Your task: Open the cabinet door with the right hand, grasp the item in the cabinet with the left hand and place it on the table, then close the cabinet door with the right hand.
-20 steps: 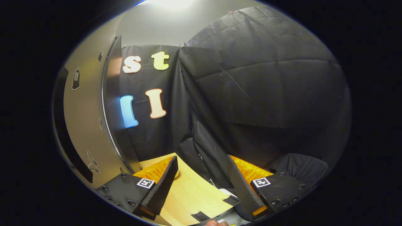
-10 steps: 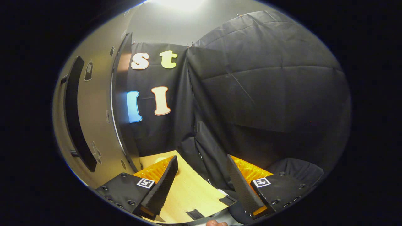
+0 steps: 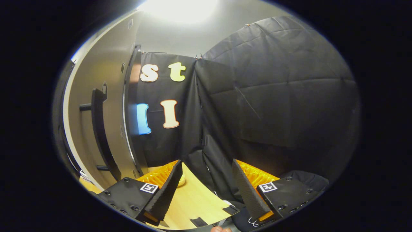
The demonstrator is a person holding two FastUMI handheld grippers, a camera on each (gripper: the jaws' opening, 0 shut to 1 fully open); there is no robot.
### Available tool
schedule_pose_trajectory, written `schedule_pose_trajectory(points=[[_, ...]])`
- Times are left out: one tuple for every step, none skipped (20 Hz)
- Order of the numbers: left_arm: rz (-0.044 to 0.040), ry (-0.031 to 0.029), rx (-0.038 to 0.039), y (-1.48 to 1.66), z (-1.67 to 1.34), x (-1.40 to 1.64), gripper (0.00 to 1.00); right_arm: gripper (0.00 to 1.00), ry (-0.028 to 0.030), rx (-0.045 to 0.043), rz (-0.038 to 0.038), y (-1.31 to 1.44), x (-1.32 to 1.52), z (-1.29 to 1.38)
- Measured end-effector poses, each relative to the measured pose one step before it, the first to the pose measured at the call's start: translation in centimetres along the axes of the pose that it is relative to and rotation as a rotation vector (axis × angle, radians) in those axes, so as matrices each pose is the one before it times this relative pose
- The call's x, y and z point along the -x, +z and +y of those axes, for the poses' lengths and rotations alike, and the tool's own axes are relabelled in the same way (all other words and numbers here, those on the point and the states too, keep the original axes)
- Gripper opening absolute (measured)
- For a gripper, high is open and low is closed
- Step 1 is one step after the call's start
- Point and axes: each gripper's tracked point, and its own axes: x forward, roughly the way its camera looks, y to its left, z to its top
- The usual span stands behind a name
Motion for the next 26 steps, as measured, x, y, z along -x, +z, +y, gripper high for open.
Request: schedule_pose_trajectory(points=[[-0.00481, 0.00558, 0.01370, 1.446, 0.299, 0.796, 0.88, 0.97, 0.01086, 0.00199, -0.00957, 0.480, 0.197, 0.107], [-0.01223, -0.00335, 0.00678, 1.471, -0.043, 0.707, 0.91, 0.97, 0.01426, 0.00024, -0.01115, 0.515, 0.106, 0.114], [-0.01513, -0.00473, -0.00665, 1.631, -0.007, 0.379, 0.92, 0.97, 0.01711, -0.00066, -0.00908, 0.513, 0.174, 0.266], [-0.00918, 0.00822, -0.01918, 1.184, 0.218, 0.273, 0.91, 0.97, 0.01520, -0.00196, -0.00275, 0.260, 0.002, 0.182], [-0.00610, 0.00601, -0.03819, 0.855, 0.203, 0.173, 0.90, 0.97, 0.00693, -0.00470, -0.00226, 0.235, 0.120, -0.009], [-0.00630, 0.00613, -0.04688, 0.608, -0.052, 0.329, 0.90, 0.97, 0.00588, -0.00817, -0.00366, 0.243, 0.100, -0.143], [-0.00280, 0.00664, -0.04424, 0.636, -0.085, 0.307, 0.90, 0.97, 0.01131, -0.01201, -0.00163, 0.365, 0.135, 0.142], [-0.00461, -0.00538, -0.03367, 0.851, -0.508, 0.264, 0.88, 0.97, 0.01482, -0.01539, -0.00529, 0.214, 0.132, 0.362], [-0.00818, -0.01495, -0.01317, 0.802, -0.775, 0.071, 0.89, 0.97, 0.01664, -0.01575, -0.00238, 0.310, 0.108, 0.446], [-0.00509, -0.02850, 0.00753, 0.472, -1.387, -0.109, 0.90, 0.92, 0.01772, -0.01457, 0.00167, 0.031, -0.015, 0.388], [-0.00162, -0.03606, 0.01501, 0.317, -1.646, -0.139, 0.90, 0.97, 0.01396, -0.01875, 0.00684, -0.005, -0.097, 0.489], [0.00316, -0.02330, 0.01058, -0.052, -0.976, -0.127, 0.90, 0.97, 0.01781, -0.01993, 0.00797, -0.136, -0.023, 0.579], [-0.00127, -0.01528, 0.00709, 0.239, -0.772, -0.152, 0.89, 0.97, 0.02119, -0.01435, -0.00171, 0.177, -0.052, 0.853], [-0.00481, -0.01242, 0.00755, 0.506, -0.580, -0.074, 0.90, 0.97, 0.01133, -0.00257, -0.00659, 0.302, -0.096, 0.519], [-0.00239, -0.01048, 0.00910, 0.451, -0.531, -0.042, 0.90, 0.97, 0.00749, 0.00341, -0.00416, 0.140, -0.092, 0.326], [0.00104, -0.00856, 0.01070, 0.221, -0.271, -0.124, 0.90, 0.97, 0.00632, 0.00727, 0.00530, -0.248, -0.193, 0.361], [0.00418, -0.00746, 0.00791, 0.142, -0.193, -0.144, 0.90, 0.97, 0.01145, 0.01105, 0.00469, -0.084, -0.123, 0.396], [0.00363, -0.00845, 0.00116, 0.083, -0.078, 0.084, 0.90, 0.97, 0.00737, 0.01377, 0.00403, 0.051, -0.245, 0.294], [-0.00494, -0.00102, -0.00464, 0.081, 0.099, 0.011, 0.90, 0.97, 0.00877, 0.01273, -0.00236, 0.227, -0.100, 0.295], [-0.00484, 0.00510, -0.00449, 0.035, 0.204, -0.021, 0.89, 0.97, 0.01468, 0.00881, -0.00082, 0.173, -0.123, 0.596], [0.00166, 0.00586, -0.00086, -0.034, 0.214, -0.046, 0.89, 0.97, 0.00220, 0.01687, 0.00078, 0.049, -0.186, 0.395], [0.00116, 0.00696, 0.00552, 0.015, 0.281, 0.110, 0.91, 0.96, -0.00062, 0.02201, -0.00649, 0.372, 0.353, -0.122], [0.00198, 0.00629, 0.01264, 0.037, 0.348, 0.013, 0.91, 0.95, 0.00012, 0.01755, 0.00109, -0.015, 0.025, 0.130], [0.00409, 0.00249, 0.01666, -0.120, 0.941, -0.105, 0.91, 0.96, 0.00285, 0.01521, -0.00084, 0.040, 0.120, 0.275], [0.00225, -0.00150, 0.01490, -0.080, 0.514, -0.151, 0.91, 0.96, 0.00222, 0.01184, 0.00278, 0.017, 0.119, 0.252], [-0.00125, 0.00474, 0.00942, 0.049, 0.338, 0.048, 0.89, 0.96, 0.00110, 0.00367, 0.00476, 0.002, 0.004, 0.316]])
